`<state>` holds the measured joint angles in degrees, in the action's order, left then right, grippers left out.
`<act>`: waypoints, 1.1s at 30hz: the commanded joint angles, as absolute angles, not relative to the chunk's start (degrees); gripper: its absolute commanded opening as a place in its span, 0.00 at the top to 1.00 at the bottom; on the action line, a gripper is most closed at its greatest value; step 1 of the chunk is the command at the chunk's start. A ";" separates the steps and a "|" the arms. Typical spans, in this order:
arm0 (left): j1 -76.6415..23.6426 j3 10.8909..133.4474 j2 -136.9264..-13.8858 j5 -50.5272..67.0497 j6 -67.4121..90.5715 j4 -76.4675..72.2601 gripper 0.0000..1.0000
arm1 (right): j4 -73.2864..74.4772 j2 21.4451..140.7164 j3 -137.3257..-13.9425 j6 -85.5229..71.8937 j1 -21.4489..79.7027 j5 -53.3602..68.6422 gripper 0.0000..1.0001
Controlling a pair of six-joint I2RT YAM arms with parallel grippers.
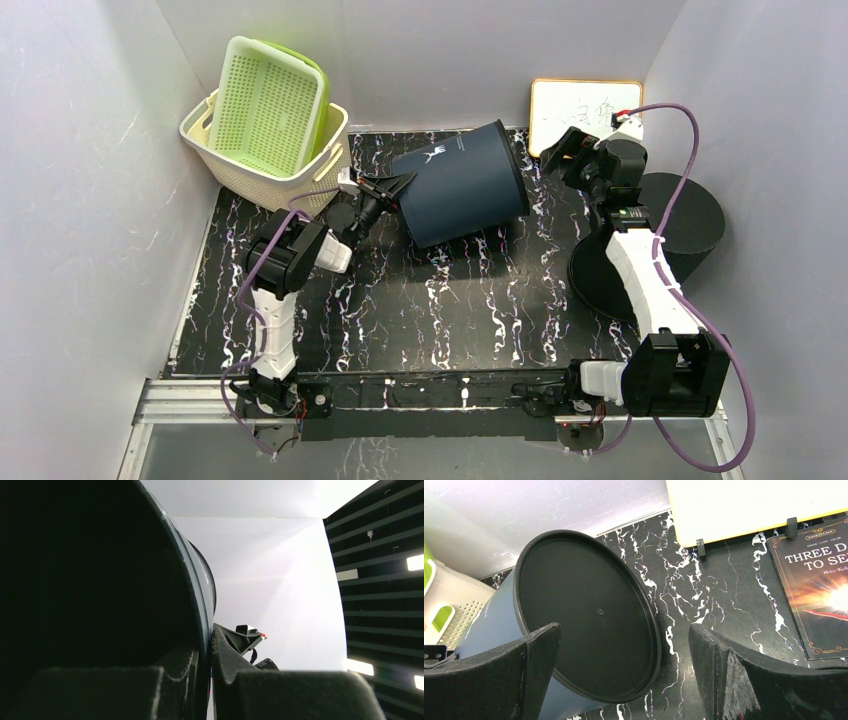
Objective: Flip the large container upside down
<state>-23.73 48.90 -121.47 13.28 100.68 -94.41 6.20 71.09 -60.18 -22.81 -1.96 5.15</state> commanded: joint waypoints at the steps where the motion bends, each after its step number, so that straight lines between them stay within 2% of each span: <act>1: -20.31 41.92 -129.44 17.61 96.33 -103.01 1.00 | 3.35 70.48 -62.76 -22.50 -2.20 5.56 0.02; 4: -19.94 41.79 -128.14 18.20 95.88 -102.96 1.00 | 3.64 70.32 -62.95 -22.23 -2.15 4.65 0.02; 8: -22.42 47.49 -125.29 17.07 97.10 -102.83 1.00 | 3.60 70.79 -63.21 -22.17 -2.20 4.28 0.02; 12: -26.20 59.64 -126.57 13.61 101.13 -102.68 1.00 | 3.69 71.00 -63.69 -22.06 -2.20 3.26 0.02; 16: -30.27 75.70 -133.03 11.39 104.46 -102.66 1.00 | 3.66 71.41 -64.30 -22.38 -2.33 3.19 0.02; 21: -32.82 88.21 -139.87 9.99 106.45 -102.57 1.00 | 3.94 71.39 -64.44 -21.91 -2.48 2.74 0.02; 24: -32.85 85.95 -140.21 9.41 107.50 -102.73 1.00 | 4.21 71.51 -64.30 -21.46 -2.63 2.18 0.02; 33: -30.16 63.35 -139.82 9.59 106.62 -102.92 1.00 | 3.93 71.24 -63.63 -21.29 -2.72 2.47 0.02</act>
<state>-32.10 73.08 -137.91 8.58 105.58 -94.24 6.24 71.70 -61.43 -22.39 -2.39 3.09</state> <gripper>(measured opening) 0.059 0.980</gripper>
